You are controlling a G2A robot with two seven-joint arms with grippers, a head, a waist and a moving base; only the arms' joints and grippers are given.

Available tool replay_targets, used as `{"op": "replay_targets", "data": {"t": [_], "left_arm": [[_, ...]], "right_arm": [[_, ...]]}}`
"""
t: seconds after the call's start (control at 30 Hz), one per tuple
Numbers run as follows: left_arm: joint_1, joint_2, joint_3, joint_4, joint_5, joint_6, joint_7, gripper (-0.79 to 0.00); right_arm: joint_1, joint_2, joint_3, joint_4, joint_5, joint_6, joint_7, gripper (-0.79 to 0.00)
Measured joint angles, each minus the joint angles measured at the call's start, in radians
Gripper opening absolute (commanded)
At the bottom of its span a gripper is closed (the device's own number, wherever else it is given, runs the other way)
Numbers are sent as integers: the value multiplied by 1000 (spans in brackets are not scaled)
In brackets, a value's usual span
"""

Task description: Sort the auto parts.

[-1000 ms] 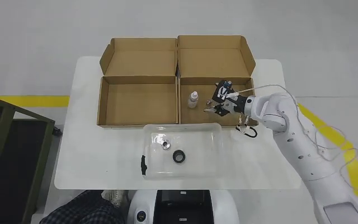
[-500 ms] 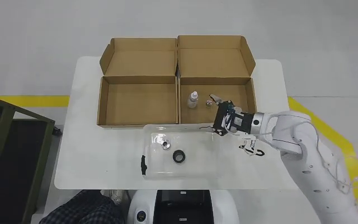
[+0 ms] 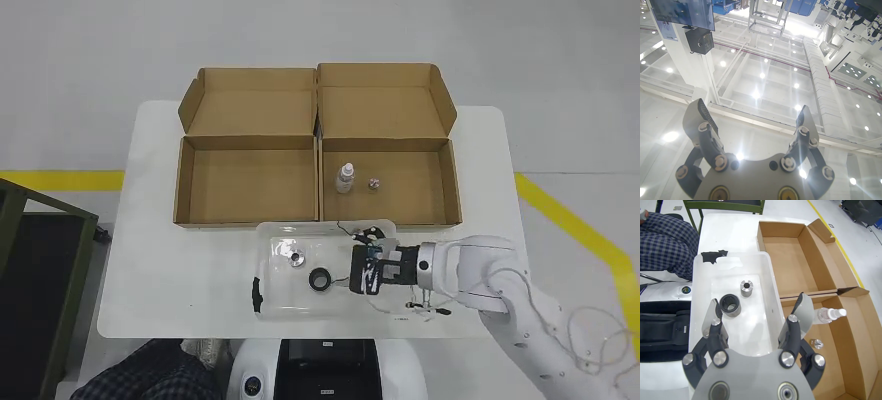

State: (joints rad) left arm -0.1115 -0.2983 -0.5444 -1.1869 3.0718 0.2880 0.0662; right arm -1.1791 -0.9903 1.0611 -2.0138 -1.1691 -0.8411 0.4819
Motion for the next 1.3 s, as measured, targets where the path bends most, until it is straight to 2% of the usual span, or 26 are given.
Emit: {"op": "replay_targets", "data": {"t": [0.27, 0.53, 1.3], "left_arm": [[0, 0, 0, 0, 0, 0, 0, 0], [0, 0, 0, 0, 0, 0, 0, 0], [0, 0, 0, 0, 0, 0, 0, 0]], "right_arm": [[30, -12, -59, 62, 5, 1, -22, -175], [49, -23, -112, 91, -20, 22, -33, -166], [77, -47, -217, 195, -102, 42, -8, -197]]}}
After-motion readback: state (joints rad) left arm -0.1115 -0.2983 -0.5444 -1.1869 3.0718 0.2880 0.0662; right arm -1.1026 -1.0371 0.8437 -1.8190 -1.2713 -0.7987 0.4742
